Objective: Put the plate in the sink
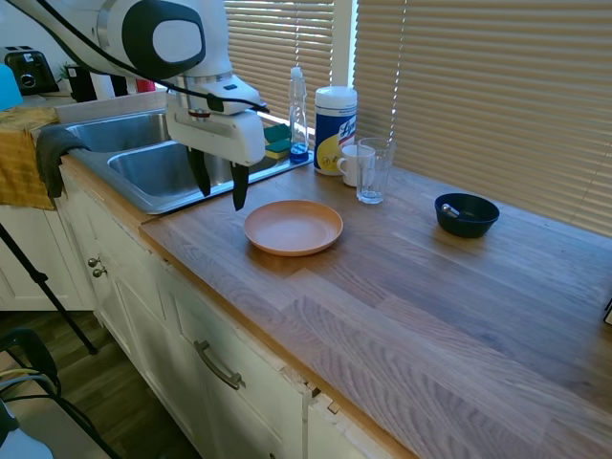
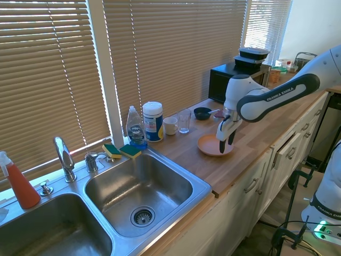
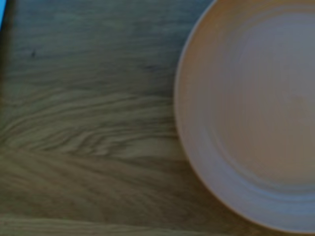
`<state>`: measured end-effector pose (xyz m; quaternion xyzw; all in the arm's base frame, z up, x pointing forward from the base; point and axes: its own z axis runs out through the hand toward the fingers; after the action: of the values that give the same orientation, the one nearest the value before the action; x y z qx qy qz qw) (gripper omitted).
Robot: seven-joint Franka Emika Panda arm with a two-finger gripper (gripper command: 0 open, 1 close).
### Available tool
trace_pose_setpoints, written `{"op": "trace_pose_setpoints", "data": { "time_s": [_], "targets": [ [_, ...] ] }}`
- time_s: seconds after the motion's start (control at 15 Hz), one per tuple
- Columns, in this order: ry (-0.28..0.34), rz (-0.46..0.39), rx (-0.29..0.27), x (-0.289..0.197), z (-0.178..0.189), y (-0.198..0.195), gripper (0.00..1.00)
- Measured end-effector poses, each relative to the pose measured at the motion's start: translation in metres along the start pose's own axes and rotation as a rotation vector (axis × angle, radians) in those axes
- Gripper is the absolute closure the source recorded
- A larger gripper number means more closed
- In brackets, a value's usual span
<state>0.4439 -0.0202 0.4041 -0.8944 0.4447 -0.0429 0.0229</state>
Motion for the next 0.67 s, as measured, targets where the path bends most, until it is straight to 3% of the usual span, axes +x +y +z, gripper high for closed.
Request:
{"op": "trace_pose_setpoints", "data": {
  "time_s": [0.27, 0.67],
  "targets": [
    [0.006, 0.098, 0.02, 0.045, -0.001, 0.024, 0.0],
    [-0.016, 0.216, 0.031, 0.119, 0.028, 0.064, 0.0]
  ]
}}
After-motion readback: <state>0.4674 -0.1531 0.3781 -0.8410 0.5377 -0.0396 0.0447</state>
